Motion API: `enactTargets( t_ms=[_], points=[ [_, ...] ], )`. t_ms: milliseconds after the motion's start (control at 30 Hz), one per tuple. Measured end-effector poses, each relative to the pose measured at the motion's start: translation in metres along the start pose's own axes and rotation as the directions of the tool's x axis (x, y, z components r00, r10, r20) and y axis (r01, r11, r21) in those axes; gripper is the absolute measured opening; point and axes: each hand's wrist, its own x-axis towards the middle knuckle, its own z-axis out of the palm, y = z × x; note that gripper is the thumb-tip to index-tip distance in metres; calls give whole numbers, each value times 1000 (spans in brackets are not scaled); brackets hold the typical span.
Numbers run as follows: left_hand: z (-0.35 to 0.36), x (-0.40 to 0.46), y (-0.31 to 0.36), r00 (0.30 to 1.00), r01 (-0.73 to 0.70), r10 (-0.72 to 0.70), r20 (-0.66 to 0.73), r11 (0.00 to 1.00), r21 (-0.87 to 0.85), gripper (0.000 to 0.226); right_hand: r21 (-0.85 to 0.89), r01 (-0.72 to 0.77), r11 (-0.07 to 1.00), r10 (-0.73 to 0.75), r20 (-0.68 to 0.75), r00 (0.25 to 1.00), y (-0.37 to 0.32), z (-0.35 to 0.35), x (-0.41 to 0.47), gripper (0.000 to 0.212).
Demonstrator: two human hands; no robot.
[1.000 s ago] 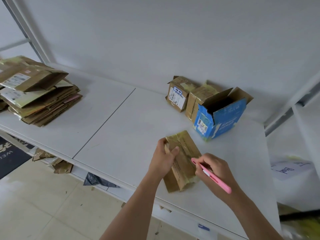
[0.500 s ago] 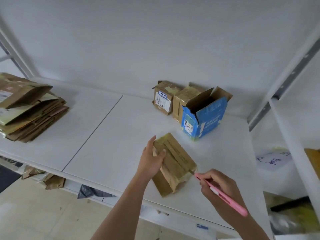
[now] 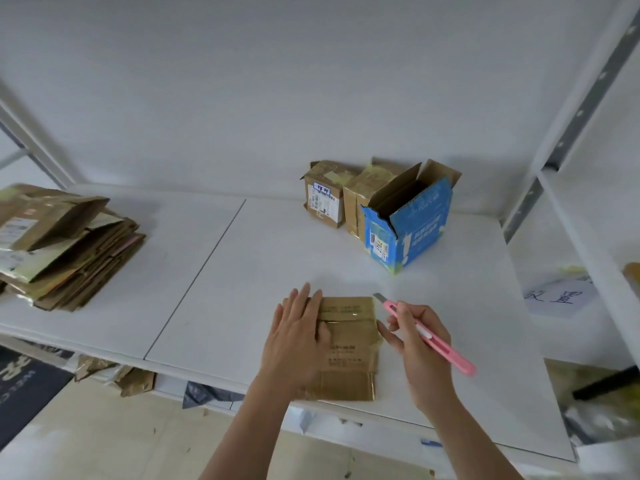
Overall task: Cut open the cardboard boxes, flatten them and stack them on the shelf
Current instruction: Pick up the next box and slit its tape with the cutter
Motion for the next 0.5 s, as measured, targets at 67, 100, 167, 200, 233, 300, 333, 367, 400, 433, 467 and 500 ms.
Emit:
enactTargets(
  t_ms=[67,100,167,200,233,300,333,367,400,433,467,500],
  points=[
    [7,-3,-7,998,-36,33,50,997,63,56,63,-21,998,20,4,1000,1,-5,3,21],
    [11,-5,-9,998,-36,33,45,996,79,56,79,-33,996,33,1,999,1,-7,6,17],
    [16,-6,-9,999,-24,21,35,996,86,60,67,-59,996,59,0,998,2,-7,11,12],
    [17,-6,-9,999,-15,12,37,996,84,67,44,-63,997,62,9,998,2,-6,13,12],
    [17,-5,-9,999,-5,1,42,997,83,76,16,-57,998,57,16,998,2,-5,14,12],
    [16,-4,-9,998,4,-8,54,997,73,93,-24,-34,999,34,17,999,3,-3,13,13],
    [16,-4,-9,998,4,-8,59,998,66,98,-31,-25,999,25,13,1000,4,-4,12,13],
    [16,-4,-9,998,6,-9,63,998,61,101,-36,-16,999,17,10,1000,6,-5,10,13],
    [16,-5,-9,998,8,-11,66,998,59,102,-44,-10,999,11,11,1000,8,-7,8,12],
    [16,-5,-10,998,10,-14,69,998,58,103,-51,-7,999,8,14,1000,10,-9,6,12],
    [15,-4,-10,997,10,-14,73,998,58,103,-55,-7,998,8,17,1000,12,-11,4,13],
    [15,-4,-9,997,8,-13,79,998,56,104,-58,-10,998,11,17,1000,14,-11,4,13]
  ],
)
